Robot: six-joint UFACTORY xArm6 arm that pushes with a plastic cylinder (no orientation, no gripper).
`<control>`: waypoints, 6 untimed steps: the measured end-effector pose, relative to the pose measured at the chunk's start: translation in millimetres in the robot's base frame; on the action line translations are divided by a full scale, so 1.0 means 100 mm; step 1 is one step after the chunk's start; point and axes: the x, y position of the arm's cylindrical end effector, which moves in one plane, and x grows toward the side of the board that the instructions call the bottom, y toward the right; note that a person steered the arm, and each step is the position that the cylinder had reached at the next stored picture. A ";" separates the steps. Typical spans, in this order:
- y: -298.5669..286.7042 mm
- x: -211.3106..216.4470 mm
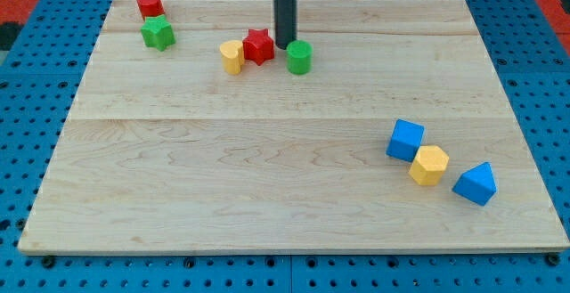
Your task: Push the green circle to the center of the board
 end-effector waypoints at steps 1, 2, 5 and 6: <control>0.13 -0.03; 0.74 0.59; 0.16 0.04; -0.35 0.44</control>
